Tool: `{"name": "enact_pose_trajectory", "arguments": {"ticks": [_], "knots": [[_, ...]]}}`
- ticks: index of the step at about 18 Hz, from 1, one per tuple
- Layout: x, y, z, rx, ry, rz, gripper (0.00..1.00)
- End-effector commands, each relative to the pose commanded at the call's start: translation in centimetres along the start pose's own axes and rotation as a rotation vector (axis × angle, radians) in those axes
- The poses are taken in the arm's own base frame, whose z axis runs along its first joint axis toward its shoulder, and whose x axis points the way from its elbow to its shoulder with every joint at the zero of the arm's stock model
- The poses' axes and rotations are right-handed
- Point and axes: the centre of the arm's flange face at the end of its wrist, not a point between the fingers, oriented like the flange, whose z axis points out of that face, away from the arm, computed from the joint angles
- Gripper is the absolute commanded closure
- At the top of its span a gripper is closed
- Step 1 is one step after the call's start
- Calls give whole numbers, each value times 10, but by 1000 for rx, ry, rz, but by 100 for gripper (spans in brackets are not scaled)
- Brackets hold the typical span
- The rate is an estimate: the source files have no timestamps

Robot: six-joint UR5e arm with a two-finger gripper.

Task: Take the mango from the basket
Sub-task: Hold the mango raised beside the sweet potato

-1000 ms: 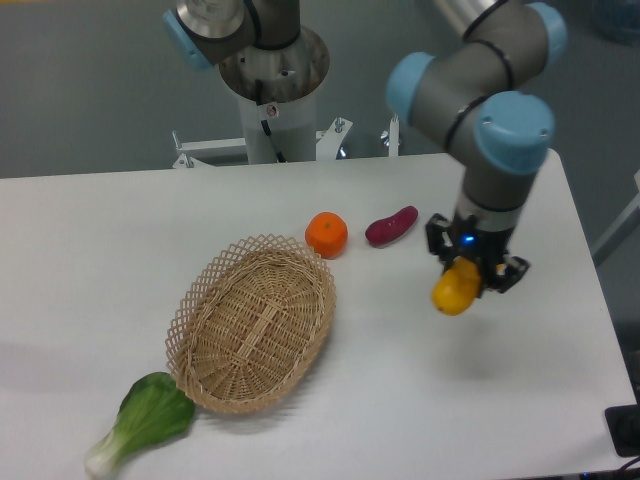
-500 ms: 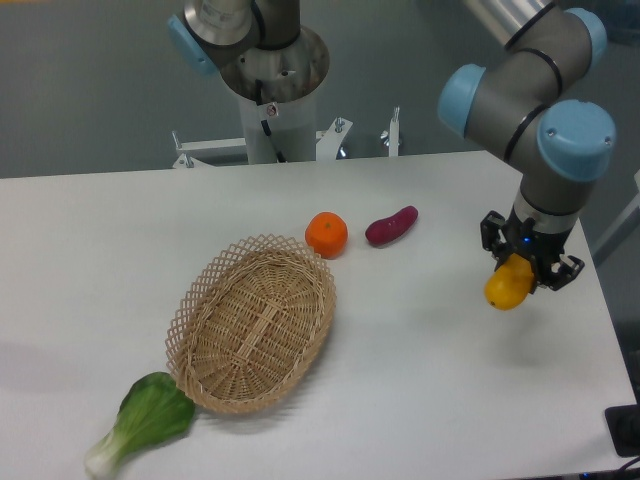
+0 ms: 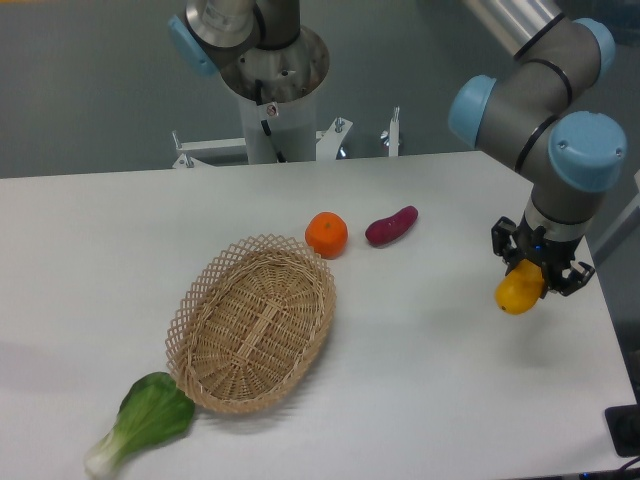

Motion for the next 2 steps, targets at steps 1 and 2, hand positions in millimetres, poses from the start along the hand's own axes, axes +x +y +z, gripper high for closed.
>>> {"name": "enact_pose_trajectory", "arguments": {"ticks": [1,2], "knots": [[0,0,0,0,0,0,59],[0,0,1,0,2,0,59]]}}
